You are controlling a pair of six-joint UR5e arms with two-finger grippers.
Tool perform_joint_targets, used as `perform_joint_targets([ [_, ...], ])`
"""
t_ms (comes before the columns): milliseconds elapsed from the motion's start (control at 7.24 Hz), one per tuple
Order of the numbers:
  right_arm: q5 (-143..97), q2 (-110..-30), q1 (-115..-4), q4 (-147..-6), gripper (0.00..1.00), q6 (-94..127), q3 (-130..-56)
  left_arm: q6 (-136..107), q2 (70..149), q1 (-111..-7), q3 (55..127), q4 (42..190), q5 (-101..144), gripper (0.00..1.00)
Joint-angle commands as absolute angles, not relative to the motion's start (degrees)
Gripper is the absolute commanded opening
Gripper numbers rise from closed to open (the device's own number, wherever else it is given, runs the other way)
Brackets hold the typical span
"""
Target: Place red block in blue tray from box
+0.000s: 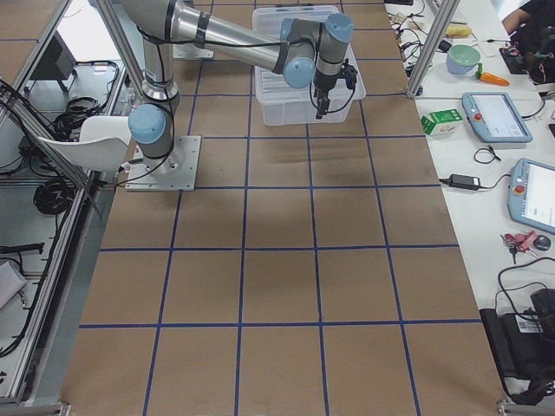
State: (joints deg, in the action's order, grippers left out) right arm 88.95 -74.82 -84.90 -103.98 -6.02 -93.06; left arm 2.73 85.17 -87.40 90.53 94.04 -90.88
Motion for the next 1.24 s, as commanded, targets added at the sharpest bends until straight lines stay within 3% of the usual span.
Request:
perform_joint_targets([
  [0,89.0,-74.9,-81.2,-103.9,1.0,-8.3,-92.9,2.7,85.2,-87.5,90.5,94.0,-90.9,1.0],
  [1105,91.1,-75.3,-72.1,-103.9,1.0,-18.3,-92.3,3.3,84.7,-87.7,93.9,94.0,-90.4,1.0],
])
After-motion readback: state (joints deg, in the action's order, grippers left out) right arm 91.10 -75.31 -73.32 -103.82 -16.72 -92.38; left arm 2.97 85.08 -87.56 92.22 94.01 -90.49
